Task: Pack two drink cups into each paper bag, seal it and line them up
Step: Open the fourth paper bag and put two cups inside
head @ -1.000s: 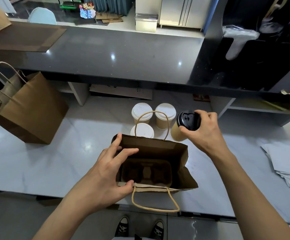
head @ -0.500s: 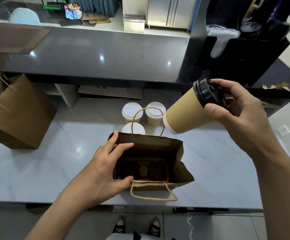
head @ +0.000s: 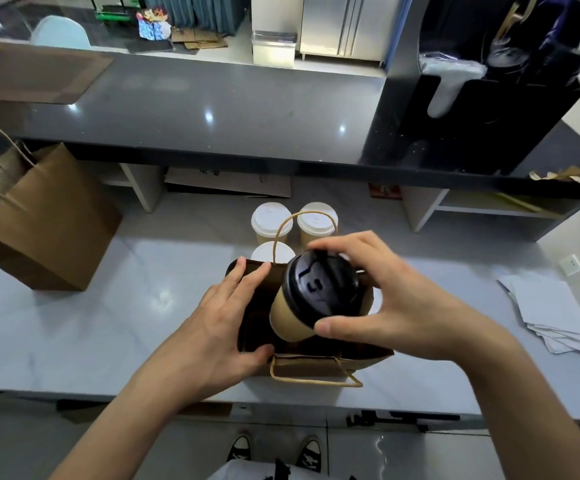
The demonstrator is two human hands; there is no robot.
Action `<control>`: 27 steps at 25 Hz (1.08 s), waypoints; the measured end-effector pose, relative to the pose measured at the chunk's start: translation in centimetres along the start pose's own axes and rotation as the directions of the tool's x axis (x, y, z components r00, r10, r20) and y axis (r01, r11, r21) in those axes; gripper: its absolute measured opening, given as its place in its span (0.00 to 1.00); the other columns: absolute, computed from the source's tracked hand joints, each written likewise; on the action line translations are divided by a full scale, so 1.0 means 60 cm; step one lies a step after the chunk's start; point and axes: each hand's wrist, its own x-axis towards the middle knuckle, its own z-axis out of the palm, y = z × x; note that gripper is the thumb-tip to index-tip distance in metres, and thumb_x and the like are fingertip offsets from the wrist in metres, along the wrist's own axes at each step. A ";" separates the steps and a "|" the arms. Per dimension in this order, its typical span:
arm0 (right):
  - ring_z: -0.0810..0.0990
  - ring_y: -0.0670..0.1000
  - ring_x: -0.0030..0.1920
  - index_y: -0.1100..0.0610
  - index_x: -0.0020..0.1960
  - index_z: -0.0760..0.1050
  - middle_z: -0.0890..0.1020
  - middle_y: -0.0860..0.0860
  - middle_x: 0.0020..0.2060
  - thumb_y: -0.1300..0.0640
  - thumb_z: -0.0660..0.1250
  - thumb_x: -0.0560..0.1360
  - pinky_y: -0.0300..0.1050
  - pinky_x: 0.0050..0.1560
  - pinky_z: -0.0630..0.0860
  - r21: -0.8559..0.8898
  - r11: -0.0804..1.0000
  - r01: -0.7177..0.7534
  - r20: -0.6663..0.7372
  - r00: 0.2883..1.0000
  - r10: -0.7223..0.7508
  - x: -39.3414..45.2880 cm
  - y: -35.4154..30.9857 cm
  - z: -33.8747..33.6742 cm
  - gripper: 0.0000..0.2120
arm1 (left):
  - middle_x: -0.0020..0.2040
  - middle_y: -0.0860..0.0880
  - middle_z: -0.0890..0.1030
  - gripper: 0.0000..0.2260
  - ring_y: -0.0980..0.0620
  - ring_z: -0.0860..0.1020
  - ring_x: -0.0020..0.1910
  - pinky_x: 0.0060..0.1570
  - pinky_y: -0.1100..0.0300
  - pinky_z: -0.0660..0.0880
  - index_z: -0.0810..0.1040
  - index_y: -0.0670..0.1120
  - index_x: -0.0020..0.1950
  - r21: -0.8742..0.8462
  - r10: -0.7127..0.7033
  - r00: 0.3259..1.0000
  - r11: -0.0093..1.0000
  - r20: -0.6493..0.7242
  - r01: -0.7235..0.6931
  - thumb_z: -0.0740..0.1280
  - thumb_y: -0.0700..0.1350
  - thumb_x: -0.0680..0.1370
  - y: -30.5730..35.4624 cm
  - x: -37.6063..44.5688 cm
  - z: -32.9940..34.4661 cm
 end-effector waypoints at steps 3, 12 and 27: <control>0.70 0.40 0.66 0.37 0.74 0.63 0.66 0.35 0.65 0.40 0.77 0.68 0.39 0.65 0.73 -0.188 0.982 0.009 0.076 0.997 0.006 0.014 0.009 0.039 0.39 | 0.83 0.57 0.45 0.48 0.52 0.54 0.79 0.73 0.59 0.58 0.42 0.69 0.78 0.012 -0.002 1.000 1.000 -0.006 0.002 0.74 0.57 0.71 0.000 -0.002 0.000; 0.67 0.46 0.71 0.44 0.78 0.61 0.70 0.42 0.72 0.44 0.73 0.69 0.43 0.71 0.69 -0.480 0.870 0.113 0.171 0.985 -0.034 0.063 0.046 0.116 0.41 | 0.82 0.58 0.43 0.50 0.54 0.53 0.79 0.73 0.59 0.59 0.41 0.69 0.79 0.002 -0.007 1.000 1.000 -0.007 0.007 0.75 0.60 0.70 0.001 -0.006 -0.002; 0.73 0.53 0.63 0.49 0.77 0.66 0.72 0.49 0.67 0.48 0.77 0.71 0.53 0.61 0.77 -0.617 0.771 0.156 0.286 0.958 0.035 0.114 0.063 0.183 0.37 | 0.82 0.58 0.45 0.49 0.55 0.54 0.79 0.75 0.54 0.63 0.41 0.70 0.78 -0.005 -0.005 1.000 1.000 -0.025 0.005 0.74 0.62 0.69 0.000 -0.004 -0.001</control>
